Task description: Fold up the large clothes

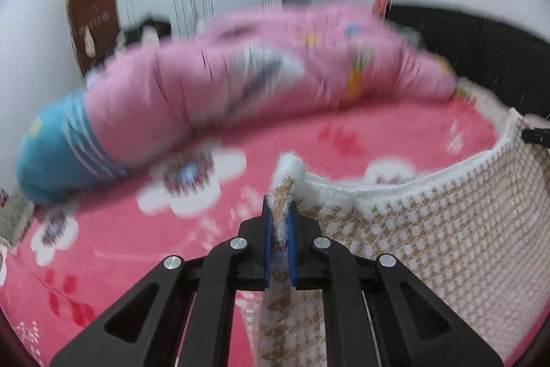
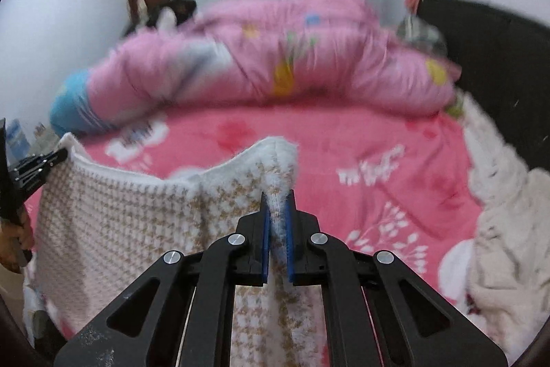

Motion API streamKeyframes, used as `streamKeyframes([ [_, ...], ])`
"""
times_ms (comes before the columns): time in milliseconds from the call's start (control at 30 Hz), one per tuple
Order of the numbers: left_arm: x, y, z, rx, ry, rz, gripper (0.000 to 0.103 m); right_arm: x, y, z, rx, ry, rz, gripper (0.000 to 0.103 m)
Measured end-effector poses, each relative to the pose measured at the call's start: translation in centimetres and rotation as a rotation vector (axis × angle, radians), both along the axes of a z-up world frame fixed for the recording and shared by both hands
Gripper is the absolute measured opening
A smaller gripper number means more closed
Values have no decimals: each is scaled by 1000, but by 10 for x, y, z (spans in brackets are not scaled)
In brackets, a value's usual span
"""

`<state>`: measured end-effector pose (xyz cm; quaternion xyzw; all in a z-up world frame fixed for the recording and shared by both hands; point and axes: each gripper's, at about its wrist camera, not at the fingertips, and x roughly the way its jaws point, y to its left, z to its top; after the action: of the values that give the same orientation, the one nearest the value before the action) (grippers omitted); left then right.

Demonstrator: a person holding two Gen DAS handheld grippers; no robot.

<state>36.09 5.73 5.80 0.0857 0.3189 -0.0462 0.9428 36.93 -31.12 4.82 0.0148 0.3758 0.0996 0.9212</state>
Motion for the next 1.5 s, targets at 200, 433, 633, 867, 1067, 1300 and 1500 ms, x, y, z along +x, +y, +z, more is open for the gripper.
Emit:
streamKeyframes([
  [200,37,29,-77,-31,249,93,45,33,-22,-84,35,255,-46,54],
  [433,9,46,-14,-251,125,-5,63,-4,-25,-28,229,71,28,63],
  [633,48,4,-67,-363,372,-42,70,34,8,-79,503,294,109,60],
  [867,17,90,-55,-396,297,196,63,-19,-69,-41,263,177,-212,61],
  [1067,-72,51,-12,-332,196,-29,65,-126,-16,-8,148,52,-45,64],
  [1300,-140,4,-112,-163,268,-78,73,-166,19,-103,-62,150,-78,69],
  [1500,-170,-1,-68,-102,136,-35,72,-190,23,-61,-79,82,-106,70],
])
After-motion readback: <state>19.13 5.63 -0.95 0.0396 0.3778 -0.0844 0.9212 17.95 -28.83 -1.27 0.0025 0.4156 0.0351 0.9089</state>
